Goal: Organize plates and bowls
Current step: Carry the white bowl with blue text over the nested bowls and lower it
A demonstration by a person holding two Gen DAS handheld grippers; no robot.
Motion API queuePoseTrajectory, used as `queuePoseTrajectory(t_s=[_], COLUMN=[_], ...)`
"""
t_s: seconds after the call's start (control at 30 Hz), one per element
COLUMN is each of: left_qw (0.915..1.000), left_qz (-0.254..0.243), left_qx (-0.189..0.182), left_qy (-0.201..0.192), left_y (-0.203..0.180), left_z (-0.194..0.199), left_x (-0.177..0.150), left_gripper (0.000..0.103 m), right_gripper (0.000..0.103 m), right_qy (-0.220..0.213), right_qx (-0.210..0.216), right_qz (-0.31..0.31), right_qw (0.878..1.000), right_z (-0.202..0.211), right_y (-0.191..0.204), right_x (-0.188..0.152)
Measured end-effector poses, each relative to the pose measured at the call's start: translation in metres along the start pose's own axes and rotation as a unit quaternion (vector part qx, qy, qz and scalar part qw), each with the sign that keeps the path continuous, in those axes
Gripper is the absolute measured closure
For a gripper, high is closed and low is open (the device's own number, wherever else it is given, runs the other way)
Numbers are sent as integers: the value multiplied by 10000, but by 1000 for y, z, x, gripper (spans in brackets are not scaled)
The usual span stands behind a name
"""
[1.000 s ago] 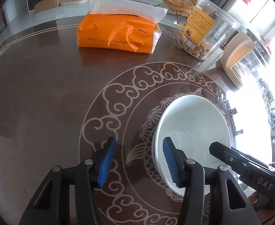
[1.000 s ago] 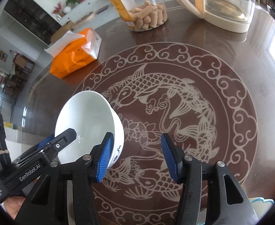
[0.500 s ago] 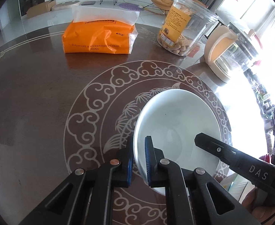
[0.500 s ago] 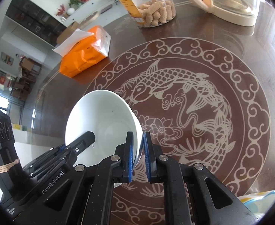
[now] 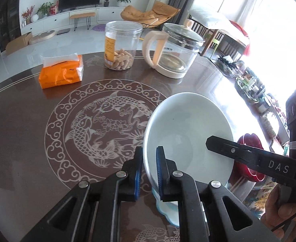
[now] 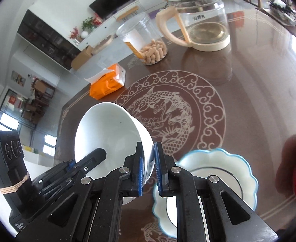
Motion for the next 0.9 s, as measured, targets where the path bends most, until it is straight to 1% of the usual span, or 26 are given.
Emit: queuePoseTrajectory(t_s=[0.13,0.2,0.3,0.37,0.5,0.73,0.9], left_qw=[9994,9989,9979,9973,9962,9945,9927], left_qz=[-325,-399,-486,-531,-610,-733,-904], left_qx=[-18,-15,49,108,238,381,514], left_qy=[143,262,416,497,574,647,616], left_y=[-36,-46,-55,-58,-61,-65,-72], left_z=[-11,-22,-35,-42,-49,-58,-62], left_x=[-22,-31,-41,-48,-57,-62,-63], left_gripper=[92,92,92,92,92,92,92], right_gripper=[90,90,90,90,92,93,94], right_qy=[26,49,71,66,35,41,12], right_qx=[-203,-315,-375,-442,-617,-763,-874], right_qz=[-269,-391,-565,-599,-461,-377,-404], right_qw=[9994,9987,9977,9972,9970,9964,9954], right_z=[17,18,17,16,13,10,8], right_y=[-37,-53,-73,-79,-84,-91,-99], right_x=[-25,-35,-47,-52,-56,-63,-63])
Point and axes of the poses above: each gripper's, at about its wrist camera, not at the fingertips, and z roughly against the way its jaws point, y to its left, x to its top, the point moved 7 cm from there along -z, roughly the way its jaws point, and after that the axes turned 2 degrees about y, right-handed, at the moved point
